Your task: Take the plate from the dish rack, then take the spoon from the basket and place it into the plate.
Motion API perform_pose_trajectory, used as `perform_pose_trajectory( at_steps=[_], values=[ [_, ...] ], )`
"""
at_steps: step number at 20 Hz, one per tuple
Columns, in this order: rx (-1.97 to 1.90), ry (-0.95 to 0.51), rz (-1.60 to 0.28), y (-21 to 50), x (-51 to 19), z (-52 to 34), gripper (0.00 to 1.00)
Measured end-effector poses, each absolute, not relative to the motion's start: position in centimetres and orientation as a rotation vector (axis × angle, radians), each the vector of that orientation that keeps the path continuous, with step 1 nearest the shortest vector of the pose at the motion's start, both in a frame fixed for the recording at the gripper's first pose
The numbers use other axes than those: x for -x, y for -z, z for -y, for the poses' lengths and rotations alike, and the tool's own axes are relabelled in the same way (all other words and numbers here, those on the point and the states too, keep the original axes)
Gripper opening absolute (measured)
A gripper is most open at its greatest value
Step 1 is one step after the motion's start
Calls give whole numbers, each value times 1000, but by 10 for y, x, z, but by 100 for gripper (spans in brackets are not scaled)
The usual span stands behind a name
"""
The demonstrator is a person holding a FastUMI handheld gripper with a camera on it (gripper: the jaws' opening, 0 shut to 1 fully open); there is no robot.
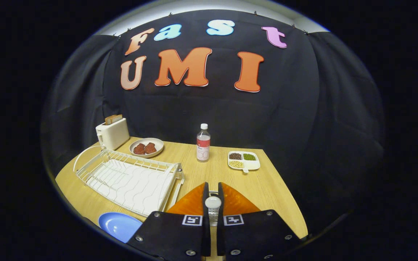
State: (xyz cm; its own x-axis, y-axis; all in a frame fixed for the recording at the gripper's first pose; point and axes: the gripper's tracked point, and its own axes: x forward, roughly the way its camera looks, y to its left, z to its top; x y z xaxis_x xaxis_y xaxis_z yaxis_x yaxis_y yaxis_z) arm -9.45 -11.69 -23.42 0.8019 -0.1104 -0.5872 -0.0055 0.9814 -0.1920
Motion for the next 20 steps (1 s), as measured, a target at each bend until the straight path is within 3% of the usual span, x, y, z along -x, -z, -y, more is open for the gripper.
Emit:
perform_pose_trajectory(
  at_steps=[10,20],
  values=[
    [161,-266,-665,207,153,0,7],
    [175,-549,-873,306,224,-84,7]
  ],
)
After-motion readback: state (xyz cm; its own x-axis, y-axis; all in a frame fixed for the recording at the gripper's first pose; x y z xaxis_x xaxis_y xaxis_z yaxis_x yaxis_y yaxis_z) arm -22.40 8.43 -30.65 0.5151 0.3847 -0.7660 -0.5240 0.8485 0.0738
